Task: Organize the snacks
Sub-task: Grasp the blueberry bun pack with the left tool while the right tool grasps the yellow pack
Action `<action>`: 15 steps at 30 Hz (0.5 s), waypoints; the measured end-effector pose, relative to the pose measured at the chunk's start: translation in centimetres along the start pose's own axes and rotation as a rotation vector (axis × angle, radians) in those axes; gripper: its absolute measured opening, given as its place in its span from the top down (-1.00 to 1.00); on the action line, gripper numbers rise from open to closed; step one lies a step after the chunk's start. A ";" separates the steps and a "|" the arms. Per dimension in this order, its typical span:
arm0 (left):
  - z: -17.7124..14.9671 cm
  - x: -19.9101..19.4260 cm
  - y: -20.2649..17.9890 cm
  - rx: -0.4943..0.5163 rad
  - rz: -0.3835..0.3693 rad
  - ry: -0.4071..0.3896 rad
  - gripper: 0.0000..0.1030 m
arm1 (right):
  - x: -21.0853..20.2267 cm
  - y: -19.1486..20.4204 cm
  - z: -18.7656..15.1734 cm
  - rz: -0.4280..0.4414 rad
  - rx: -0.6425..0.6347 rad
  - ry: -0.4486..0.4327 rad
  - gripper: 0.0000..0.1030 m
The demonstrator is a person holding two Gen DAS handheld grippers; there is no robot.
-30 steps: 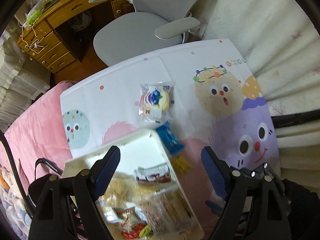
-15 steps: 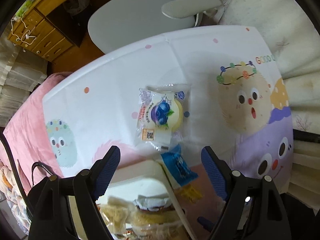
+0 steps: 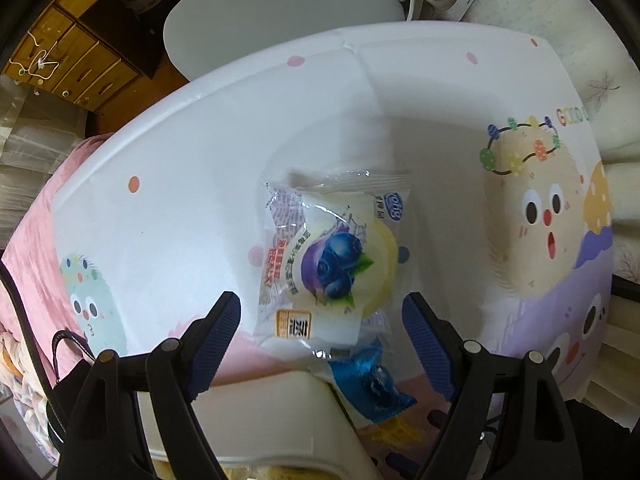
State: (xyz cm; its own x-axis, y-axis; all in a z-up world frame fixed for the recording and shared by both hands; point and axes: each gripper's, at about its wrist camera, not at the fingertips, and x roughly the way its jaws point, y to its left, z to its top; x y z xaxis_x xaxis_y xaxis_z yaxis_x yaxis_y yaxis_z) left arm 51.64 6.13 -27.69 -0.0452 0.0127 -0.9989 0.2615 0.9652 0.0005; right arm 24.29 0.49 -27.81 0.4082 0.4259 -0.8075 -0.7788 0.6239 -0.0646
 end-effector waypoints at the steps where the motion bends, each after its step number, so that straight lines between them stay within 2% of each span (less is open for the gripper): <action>1: 0.1 0.3 0.0 -0.003 0.003 0.000 -0.59 | 0.1 0.0 0.1 0.005 0.005 -0.001 -0.11; 5: 0.4 0.9 0.2 -0.005 0.000 -0.009 -0.59 | 0.8 0.0 0.3 0.028 0.009 0.003 -0.06; 9: 0.7 1.3 0.2 0.010 0.022 -0.007 -0.57 | 1.1 0.0 0.4 0.045 0.022 0.001 0.07; 15: 1.3 2.4 0.9 -0.012 0.015 0.010 -0.33 | 1.2 -0.3 0.7 0.032 0.059 -0.001 0.25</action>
State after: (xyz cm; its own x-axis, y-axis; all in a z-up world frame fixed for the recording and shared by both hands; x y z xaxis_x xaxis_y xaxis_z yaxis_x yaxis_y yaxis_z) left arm 53.01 6.72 -30.14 -0.0516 0.0295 -0.9982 0.2511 0.9678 0.0157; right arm 25.34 1.25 -28.31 0.3840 0.4467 -0.8081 -0.7620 0.6476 -0.0041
